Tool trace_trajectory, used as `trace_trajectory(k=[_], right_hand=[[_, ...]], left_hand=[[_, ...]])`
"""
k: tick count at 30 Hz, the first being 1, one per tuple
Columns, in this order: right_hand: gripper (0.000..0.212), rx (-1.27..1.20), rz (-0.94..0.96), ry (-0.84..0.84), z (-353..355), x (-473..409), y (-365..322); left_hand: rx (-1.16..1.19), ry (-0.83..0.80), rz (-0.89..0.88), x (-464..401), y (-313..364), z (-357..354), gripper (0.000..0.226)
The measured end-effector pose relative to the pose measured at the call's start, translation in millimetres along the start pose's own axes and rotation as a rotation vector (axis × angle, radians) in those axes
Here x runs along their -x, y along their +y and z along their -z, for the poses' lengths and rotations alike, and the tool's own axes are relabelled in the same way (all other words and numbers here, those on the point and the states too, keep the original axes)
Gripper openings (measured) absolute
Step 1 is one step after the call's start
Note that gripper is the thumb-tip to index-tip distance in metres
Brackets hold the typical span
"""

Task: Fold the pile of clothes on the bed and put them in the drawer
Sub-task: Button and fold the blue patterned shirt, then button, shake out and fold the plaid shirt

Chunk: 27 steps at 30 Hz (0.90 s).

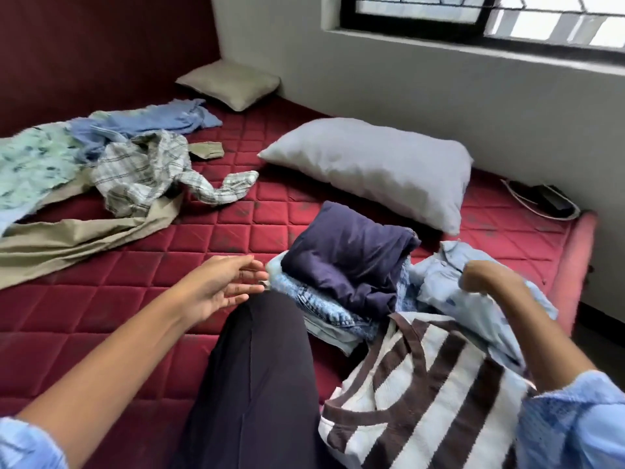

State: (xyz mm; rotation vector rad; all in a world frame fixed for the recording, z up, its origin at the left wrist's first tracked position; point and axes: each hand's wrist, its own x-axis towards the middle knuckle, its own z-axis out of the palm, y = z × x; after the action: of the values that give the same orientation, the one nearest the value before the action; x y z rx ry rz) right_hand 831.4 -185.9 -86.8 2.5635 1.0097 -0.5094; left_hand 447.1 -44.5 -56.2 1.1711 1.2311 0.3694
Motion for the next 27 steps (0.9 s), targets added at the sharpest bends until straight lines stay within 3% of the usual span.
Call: trace_trajectory(k=[1,3,8,12,18,27], right_hand=[[0.021,0.009,0.062,-0.029,19,3,-17],[0.031,-0.018,0.167,-0.097,44,1,-50],[0.048,0.067,0.489,0.057,99,12,-151],[0.042,0.118,0.7,0.065,120,44,-223],[0.04,0.03,0.851,0.054,126,91,-292],[0.028,-0.129,1.016,0.171,145,140,-337]], left_hand=[[0.012,0.034,-0.008,2,3,5,0.027],[0.002,0.09,-0.007,7,9,15,0.025],[-0.062,0.221,-0.046,22,19,39,0.023],[-0.071,0.315,-0.091,37,23,59,0.022],[-0.093,0.493,-0.206,79,45,107,0.017],[-0.162,0.572,-0.371,130,85,170,0.013]])
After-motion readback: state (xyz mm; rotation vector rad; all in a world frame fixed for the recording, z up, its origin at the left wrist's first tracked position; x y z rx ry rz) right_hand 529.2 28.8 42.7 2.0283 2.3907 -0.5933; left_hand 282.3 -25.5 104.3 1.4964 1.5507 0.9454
